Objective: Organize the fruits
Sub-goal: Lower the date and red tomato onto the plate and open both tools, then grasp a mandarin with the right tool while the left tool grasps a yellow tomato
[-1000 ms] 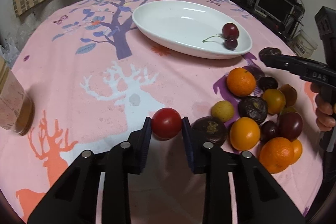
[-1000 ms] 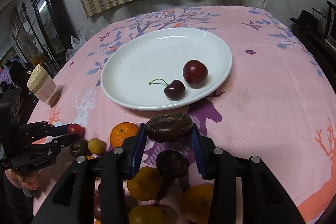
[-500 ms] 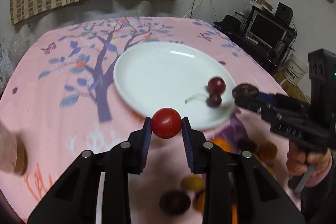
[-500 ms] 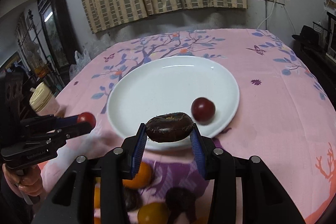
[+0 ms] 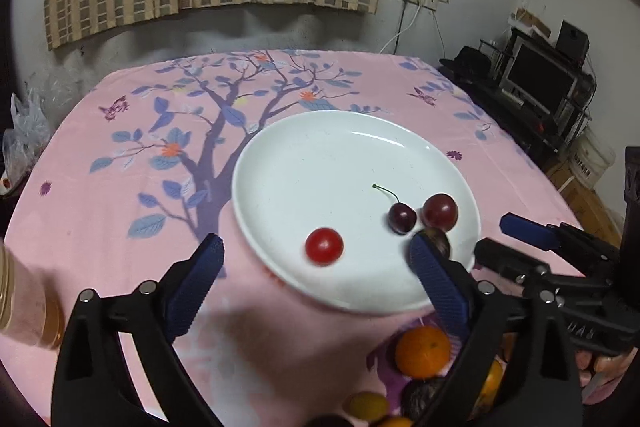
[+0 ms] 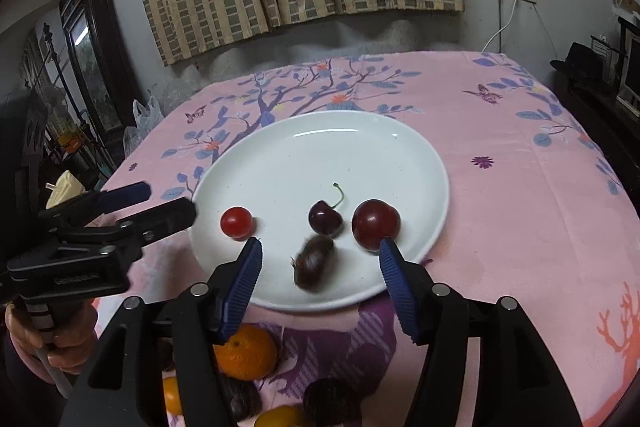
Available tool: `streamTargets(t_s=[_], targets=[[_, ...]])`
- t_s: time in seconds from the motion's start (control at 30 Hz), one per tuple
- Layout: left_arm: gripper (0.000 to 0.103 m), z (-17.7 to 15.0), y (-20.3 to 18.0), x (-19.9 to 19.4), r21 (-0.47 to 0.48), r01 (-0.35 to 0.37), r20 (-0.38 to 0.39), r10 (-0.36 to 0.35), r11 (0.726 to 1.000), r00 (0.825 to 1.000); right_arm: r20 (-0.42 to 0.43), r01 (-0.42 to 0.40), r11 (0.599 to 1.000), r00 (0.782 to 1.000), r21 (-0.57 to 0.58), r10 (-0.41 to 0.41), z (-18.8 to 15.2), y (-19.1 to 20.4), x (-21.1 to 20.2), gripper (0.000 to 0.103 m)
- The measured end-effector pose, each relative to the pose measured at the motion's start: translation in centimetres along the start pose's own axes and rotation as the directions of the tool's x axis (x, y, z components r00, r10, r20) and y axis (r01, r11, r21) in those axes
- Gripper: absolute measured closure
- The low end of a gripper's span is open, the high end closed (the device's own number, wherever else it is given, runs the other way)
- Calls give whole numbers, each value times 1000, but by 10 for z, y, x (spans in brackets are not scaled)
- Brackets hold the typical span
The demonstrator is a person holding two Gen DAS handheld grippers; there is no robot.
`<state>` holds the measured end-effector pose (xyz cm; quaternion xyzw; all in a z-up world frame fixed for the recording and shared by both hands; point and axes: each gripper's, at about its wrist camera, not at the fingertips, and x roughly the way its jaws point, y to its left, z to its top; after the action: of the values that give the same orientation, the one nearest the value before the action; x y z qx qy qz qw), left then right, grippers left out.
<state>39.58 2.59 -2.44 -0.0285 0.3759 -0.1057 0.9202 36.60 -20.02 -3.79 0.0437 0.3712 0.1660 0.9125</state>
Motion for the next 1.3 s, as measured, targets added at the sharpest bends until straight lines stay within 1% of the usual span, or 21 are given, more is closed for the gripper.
streamTargets(t_s=[0.1,0.13,0.2,0.3,0.37,0.43,0.53,0.63,0.67,0.7,0.83,0.97,1.03,1.17,1.23,1.27,1.3], targets=[[8,-19,12,-20,-35,6,2,-6,999,1000,31,-9,1000,999,1,9,-11,2,-22,38],[8,-28,16,-25,-44,-4,2,4,999,1000,45,-14,1000,999,0,14,-19,4,-31,38],[8,-49,25,-36,-62,-19,2,19,998,1000,45,-37,999,998,-7,37,-34,7,-43,38],[8,-76,39,-49,-97,-41,-19,39,994,999,61,-67,998,996,17,65,-66,10,-68,38],[8,-92,47,-57,-115,-38,-20,36,993,999,73,-117,993,991,36,114,-90,14,-88,38],[8,-108,55,-61,-138,-52,-38,47,989,998,69,-148,989,987,30,145,-110,20,-103,38],[8,-119,58,-66,-154,-47,-53,39,987,998,22,-137,990,990,-23,137,-135,37,-111,38],[8,-123,55,-71,-137,-48,-42,42,989,998,-33,-76,991,997,-108,73,-151,52,-104,38],[8,-124,54,-72,-127,-55,-42,50,990,998,-50,-54,991,998,-122,48,-154,56,-99,38],[8,-126,53,-72,-120,-62,-42,57,991,997,-64,-50,991,997,-127,42,-156,58,-96,38],[8,-128,52,-76,-116,-56,-38,52,992,998,-102,-66,990,993,-124,53,-158,62,-87,41],[8,-127,52,-78,-112,-58,-30,55,992,998,-130,-79,990,990,-118,63,-158,64,-79,49],[8,-127,51,-78,-109,-62,-31,59,992,998,-145,-87,990,987,-109,71,-158,65,-76,51],[8,-127,50,-77,-100,-69,-37,65,993,997,-164,-87,994,984,-64,76,-157,58,-72,64],[8,-128,48,-77,-91,-57,-41,53,994,998,-163,-119,993,980,-18,114,-157,50,-71,64],[8,-128,47,-78,-83,-41,-43,38,996,998,-160,-133,991,978,5,132,-157,47,-71,64],[8,-130,43,-79,-64,-8,-46,5,998,999,-153,-142,990,978,19,143,-158,44,-72,64]])
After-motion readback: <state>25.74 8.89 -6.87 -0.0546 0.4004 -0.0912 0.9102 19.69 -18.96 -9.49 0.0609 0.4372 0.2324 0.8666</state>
